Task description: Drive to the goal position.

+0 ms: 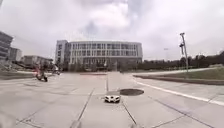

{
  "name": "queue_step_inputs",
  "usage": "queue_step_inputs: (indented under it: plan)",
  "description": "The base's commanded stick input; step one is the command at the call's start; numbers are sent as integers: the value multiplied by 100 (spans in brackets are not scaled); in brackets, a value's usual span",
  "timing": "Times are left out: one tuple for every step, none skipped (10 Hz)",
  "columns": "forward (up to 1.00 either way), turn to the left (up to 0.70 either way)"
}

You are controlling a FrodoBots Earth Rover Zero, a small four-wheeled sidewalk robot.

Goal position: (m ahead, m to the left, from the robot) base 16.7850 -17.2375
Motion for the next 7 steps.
queue_step_inputs:
  plan:
    - [70, 0]
    - [70, 0]
    - [70, 0]
    - [70, 0]
    - [70, 0]
    - [70, 0]
    - [70, 0]
